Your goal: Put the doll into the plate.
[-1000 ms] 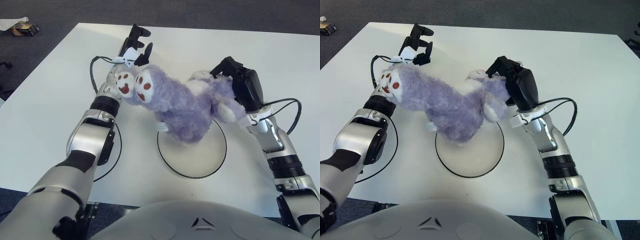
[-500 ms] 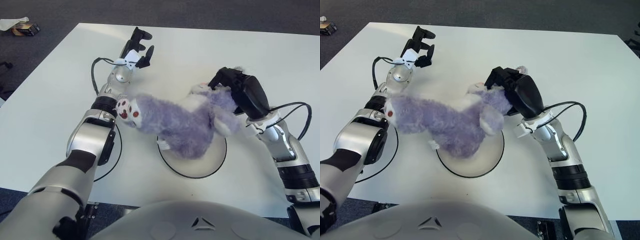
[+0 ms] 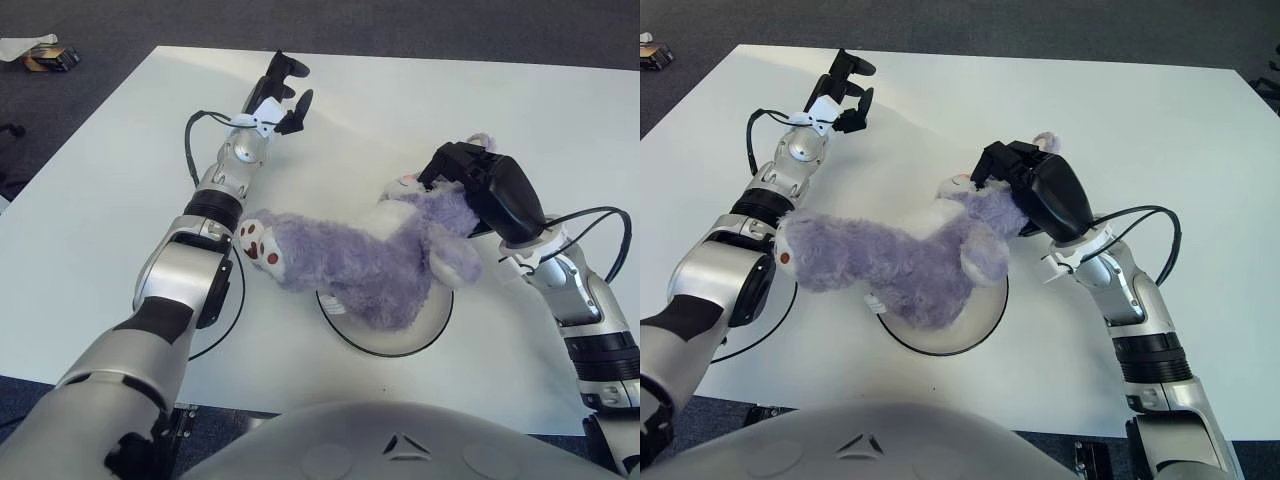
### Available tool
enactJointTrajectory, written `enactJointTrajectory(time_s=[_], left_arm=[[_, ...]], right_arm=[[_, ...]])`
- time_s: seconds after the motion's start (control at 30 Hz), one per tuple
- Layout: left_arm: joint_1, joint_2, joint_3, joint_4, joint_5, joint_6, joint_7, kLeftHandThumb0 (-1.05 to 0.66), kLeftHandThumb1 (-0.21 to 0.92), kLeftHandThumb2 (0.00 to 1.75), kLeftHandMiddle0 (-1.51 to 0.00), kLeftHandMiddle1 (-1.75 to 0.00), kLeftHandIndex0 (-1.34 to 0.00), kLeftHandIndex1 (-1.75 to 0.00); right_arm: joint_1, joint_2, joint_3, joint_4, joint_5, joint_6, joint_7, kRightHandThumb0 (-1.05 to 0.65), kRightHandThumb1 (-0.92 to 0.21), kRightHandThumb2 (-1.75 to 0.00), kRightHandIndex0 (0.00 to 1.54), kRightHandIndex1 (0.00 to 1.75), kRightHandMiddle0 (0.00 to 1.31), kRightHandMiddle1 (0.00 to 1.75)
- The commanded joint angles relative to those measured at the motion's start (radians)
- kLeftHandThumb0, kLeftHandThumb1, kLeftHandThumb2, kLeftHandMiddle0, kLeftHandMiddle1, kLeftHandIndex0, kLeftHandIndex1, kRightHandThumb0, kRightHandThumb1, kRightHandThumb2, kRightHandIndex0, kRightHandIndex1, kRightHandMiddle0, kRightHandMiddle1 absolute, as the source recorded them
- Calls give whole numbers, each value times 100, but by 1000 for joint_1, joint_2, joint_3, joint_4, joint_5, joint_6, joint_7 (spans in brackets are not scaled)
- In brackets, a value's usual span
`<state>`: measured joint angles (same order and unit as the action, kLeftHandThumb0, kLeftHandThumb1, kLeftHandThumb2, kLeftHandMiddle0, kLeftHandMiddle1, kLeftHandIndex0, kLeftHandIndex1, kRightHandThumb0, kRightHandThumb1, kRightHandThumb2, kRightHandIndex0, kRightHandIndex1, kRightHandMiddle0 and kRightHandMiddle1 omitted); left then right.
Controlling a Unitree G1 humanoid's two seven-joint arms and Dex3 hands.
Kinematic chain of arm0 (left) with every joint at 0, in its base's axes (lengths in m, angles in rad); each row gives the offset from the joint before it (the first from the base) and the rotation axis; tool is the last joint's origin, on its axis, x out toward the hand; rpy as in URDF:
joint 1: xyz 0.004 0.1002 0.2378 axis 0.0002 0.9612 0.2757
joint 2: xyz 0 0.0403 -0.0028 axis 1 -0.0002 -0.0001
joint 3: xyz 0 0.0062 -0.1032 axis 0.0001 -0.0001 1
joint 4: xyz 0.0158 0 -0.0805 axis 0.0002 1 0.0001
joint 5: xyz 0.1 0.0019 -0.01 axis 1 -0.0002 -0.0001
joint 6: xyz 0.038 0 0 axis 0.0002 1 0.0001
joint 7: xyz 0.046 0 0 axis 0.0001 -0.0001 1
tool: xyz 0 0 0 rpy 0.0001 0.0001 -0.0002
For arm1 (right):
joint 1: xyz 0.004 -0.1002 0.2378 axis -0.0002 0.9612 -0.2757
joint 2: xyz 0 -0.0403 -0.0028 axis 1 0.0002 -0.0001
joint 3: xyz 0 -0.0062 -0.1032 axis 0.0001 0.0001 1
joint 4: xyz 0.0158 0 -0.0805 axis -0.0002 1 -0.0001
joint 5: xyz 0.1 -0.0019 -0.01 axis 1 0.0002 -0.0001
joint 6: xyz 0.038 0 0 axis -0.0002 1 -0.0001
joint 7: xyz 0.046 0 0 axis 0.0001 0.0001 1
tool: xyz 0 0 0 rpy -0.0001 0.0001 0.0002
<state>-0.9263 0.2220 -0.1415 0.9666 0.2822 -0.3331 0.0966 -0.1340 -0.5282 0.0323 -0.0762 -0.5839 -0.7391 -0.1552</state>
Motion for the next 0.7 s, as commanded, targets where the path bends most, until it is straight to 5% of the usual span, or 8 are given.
enactJointTrajectory(time_s=[0.0, 0.1, 0.23, 0.47, 0.53, 0.67], left_arm=[[-26, 4, -7, 13, 16, -12, 10, -63, 92, 82, -16, -125, 0, -137], [-27, 6, -12, 18, 26, -13, 15, -62, 92, 79, -14, -124, 0, -134], [-29, 8, -20, 23, 39, -19, 26, -60, 92, 75, -12, -122, 0, -132], [-32, 9, -29, 31, 61, -25, 47, -56, 92, 70, -9, -118, 0, -130], [-33, 9, -31, 33, 65, -25, 51, -55, 91, 69, -8, -116, 0, -127], [-34, 9, -35, 36, 72, -27, 59, -54, 91, 68, -7, -112, 0, -123]], right_arm=[[-6, 11, -17, 20, -16, -46, -47, 0, -17, -144, 76, 160, 52, 175], [-11, 15, -21, 30, -22, -70, -64, 0, -21, -135, 74, 144, 58, 175], [-19, 21, -27, 50, -46, -105, -96, 0, -41, -120, 46, 167, 44, 175], [-40, 4, -24, 93, -50, -161, -108, 0, -54, -106, 33, 173, 34, 175], [-45, 2, -24, 103, -39, -168, -101, -23, -55, -102, 15, 143, 39, 174], [-50, 5, -20, 120, -6, -176, -85, -34, -62, -90, 4, 110, 39, 170]])
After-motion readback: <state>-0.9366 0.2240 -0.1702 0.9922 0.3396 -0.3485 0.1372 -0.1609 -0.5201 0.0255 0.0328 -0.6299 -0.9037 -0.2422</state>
